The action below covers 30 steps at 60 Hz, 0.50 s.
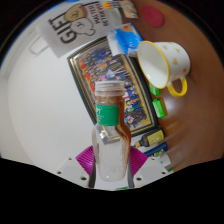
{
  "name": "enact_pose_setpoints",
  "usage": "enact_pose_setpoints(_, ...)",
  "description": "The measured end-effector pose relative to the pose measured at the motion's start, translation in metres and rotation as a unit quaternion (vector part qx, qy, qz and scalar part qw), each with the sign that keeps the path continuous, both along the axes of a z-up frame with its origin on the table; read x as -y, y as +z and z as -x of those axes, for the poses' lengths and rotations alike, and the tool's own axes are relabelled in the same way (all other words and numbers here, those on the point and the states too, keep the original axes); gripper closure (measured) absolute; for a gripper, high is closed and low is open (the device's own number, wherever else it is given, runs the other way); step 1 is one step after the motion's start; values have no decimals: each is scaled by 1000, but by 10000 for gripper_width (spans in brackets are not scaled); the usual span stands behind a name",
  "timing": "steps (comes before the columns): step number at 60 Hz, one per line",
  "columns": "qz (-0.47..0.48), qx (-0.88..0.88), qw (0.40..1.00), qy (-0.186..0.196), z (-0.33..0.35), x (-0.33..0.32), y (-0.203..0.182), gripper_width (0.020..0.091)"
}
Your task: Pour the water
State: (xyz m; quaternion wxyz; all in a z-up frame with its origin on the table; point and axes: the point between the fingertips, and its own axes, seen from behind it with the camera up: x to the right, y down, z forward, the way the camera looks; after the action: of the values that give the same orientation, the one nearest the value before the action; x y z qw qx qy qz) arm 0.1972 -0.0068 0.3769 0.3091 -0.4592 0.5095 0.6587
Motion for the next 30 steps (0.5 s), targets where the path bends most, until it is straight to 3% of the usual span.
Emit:
enact_pose_setpoints(7,14,-99,995,-7,-17,-13,-13,667)
enact_pose_setpoints(18,24,-125,992,15,-14,-17,-21,666)
enact_pose_setpoints(30,33,22,998,51,-3,-15,-41,663)
